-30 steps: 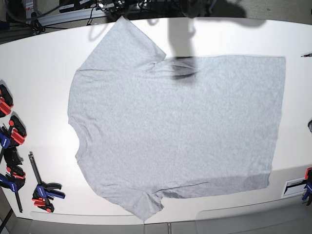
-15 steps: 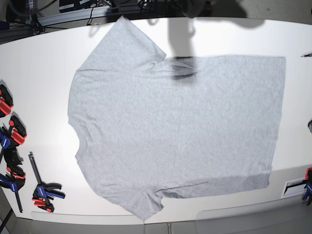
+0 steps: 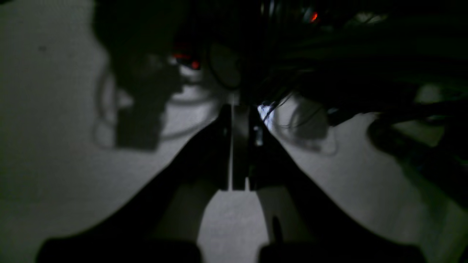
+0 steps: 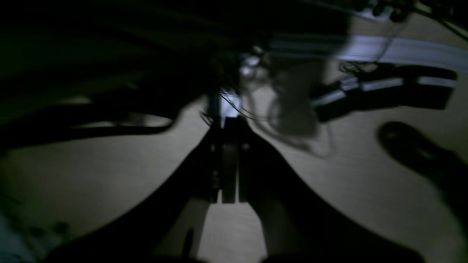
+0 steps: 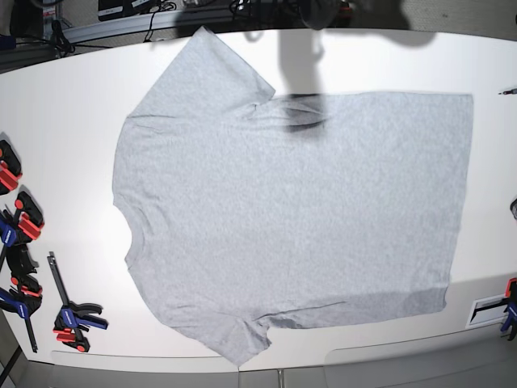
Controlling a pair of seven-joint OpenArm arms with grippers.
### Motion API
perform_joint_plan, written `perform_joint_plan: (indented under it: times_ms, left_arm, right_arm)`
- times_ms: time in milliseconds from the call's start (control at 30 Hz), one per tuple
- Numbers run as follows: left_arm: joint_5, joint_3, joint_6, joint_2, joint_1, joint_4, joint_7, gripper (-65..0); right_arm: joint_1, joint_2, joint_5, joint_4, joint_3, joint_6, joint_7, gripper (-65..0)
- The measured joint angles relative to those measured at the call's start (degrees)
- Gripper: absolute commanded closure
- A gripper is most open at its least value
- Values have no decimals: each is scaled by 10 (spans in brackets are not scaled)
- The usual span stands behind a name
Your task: Fold the T-shirt properly
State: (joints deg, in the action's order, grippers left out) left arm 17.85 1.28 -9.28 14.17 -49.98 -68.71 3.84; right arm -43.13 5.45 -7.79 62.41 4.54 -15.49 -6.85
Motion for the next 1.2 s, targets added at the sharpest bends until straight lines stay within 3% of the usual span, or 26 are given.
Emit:
perform_joint_plan:
  times_ms: [267,533,800,933,1033,1133,1200]
  left_arm:
    - [21,2,1,19,-83,-150,-4,0]
    - [20,7,0,19,-125,-255,-16,0]
    - [20,101,0,18,-148,-325,-40,0]
    - [24,158,0,19,-154,-352,-40,0]
    - [64,189,-1,19,-156,-370,-43,0]
    - [64,217,-2,18,-156,-395,-42,0]
    - [64,231,-2,19,-156,-417,-40,0]
  right_arm:
    - [-96,41,-13,160,0,-2,-3,0]
    - [-150,38,-12,327,-5,-4,-6,0]
    - [-197,39,-19,501,-33,-5,-13,0]
    - [-202,38,-90,574,-63,-4,-28,0]
    - [-204,37,-152,612,-96,-4,-35,0]
    - [-203,9,-221,631,-147,-4,-35,0]
    - [-193,-16,-302,632,-187,-4,-59,0]
